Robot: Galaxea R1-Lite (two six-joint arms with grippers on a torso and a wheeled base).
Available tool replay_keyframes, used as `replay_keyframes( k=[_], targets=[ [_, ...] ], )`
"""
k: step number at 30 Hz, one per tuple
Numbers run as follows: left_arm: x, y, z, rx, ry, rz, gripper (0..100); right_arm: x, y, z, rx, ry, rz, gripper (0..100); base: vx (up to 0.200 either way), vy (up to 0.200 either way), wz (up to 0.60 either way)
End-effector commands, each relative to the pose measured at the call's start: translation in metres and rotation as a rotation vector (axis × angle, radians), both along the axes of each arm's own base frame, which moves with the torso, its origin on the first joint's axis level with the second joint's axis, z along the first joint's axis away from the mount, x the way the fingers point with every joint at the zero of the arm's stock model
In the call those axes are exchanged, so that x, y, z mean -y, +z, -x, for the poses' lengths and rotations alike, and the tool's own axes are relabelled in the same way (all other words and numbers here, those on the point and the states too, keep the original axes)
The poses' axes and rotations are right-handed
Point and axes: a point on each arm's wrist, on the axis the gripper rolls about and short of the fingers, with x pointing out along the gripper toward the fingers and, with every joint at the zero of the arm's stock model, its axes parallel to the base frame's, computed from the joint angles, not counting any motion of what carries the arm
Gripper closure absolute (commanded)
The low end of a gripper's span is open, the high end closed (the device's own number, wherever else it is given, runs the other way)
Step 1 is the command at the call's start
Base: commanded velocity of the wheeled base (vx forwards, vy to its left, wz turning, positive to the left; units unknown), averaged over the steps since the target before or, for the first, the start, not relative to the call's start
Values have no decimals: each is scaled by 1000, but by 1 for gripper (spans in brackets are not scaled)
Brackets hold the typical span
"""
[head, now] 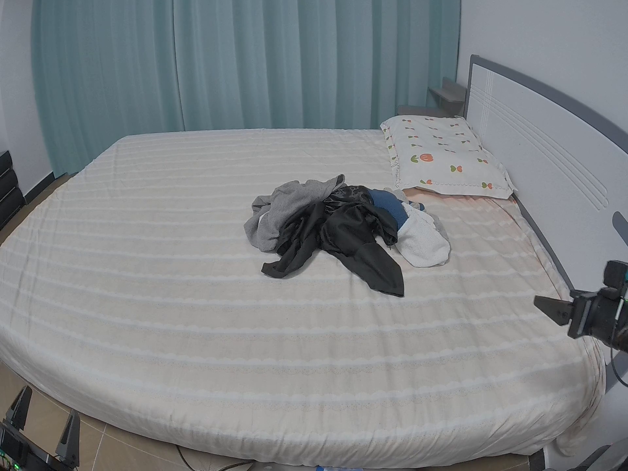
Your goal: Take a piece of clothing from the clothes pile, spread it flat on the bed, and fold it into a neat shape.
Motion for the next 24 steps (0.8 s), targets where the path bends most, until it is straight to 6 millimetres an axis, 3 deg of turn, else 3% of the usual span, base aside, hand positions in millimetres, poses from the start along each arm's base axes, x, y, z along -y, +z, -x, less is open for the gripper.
replay_keyframes(
  k=[1,3,4,7,10,11,24],
  targets=[
    [0,-4,0,3,0,0,0,-58,-105,-180,-266,24,-102,0,0,0,0],
    [0,-4,0,3,0,0,0,-63,-112,-191,-269,20,-109,0,0,0,0],
    [0,-4,0,3,2,0,0,-73,-122,-209,-271,15,-130,0,0,0,0],
    [0,-4,0,3,0,0,0,-88,-143,-237,-278,11,-153,0,0,0,0],
    [0,-4,0,3,0,0,0,-92,-155,-248,-279,1,-147,0,0,0,0],
    [0,-4,0,3,2,0,0,-100,-172,-264,-273,-14,-143,0,0,0,0],
    [0,-4,0,3,0,0,0,-141,-213,-318,-278,-11,-219,0,0,0,0]
  ],
)
